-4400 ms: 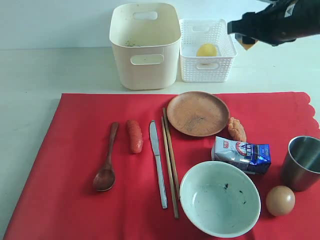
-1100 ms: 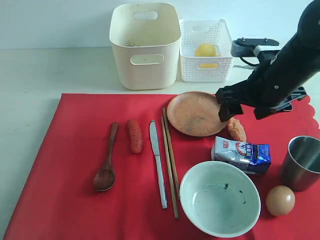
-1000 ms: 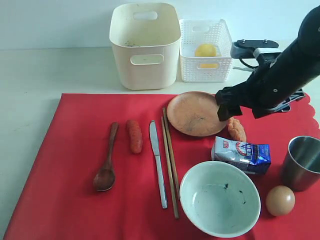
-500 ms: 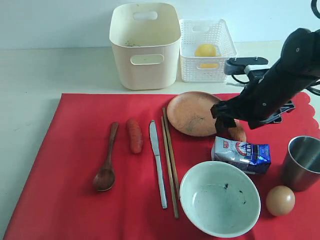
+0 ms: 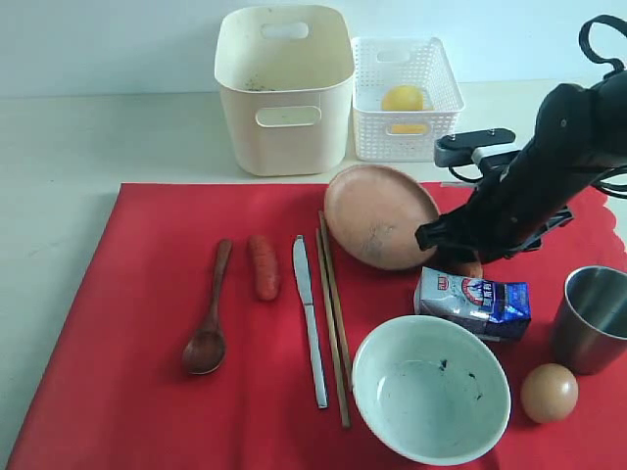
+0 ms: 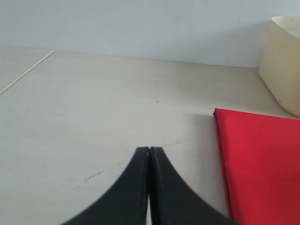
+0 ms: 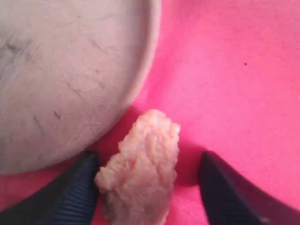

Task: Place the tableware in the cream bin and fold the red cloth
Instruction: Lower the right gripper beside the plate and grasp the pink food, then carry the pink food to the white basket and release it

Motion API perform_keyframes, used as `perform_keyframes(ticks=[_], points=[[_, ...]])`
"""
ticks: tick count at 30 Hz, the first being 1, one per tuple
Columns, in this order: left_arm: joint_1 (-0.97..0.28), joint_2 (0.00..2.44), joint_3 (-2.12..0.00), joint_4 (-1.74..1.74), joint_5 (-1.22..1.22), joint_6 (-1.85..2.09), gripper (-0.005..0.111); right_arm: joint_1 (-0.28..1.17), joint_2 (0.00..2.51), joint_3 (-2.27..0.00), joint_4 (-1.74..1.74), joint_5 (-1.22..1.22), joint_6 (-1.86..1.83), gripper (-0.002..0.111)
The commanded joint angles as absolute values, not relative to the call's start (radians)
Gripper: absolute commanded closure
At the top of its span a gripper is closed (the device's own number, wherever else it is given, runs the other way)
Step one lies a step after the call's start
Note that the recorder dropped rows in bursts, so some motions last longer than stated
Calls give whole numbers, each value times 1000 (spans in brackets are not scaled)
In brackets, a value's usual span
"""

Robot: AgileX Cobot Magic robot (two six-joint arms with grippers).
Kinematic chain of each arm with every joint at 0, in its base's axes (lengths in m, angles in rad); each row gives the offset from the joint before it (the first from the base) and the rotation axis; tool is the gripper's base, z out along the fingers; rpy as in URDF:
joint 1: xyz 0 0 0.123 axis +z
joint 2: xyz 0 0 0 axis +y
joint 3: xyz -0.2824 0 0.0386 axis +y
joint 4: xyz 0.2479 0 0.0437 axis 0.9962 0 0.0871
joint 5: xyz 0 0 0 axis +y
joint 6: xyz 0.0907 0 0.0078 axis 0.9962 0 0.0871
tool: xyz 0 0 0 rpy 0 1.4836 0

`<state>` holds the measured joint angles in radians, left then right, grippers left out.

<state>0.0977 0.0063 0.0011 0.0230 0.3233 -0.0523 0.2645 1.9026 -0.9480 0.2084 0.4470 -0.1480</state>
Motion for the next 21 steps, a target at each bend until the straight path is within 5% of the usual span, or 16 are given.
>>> perform_keyframes(ticks=[1, 12, 21], points=[[100, 0, 0, 26, 319, -59, 105, 267, 1911, -945, 202, 439, -154, 72], [100, 0, 0, 26, 319, -59, 105, 267, 1900, -945, 202, 452, -128, 107], [100, 0, 0, 26, 319, -59, 105, 267, 1791, -945, 202, 448, -128, 108]])
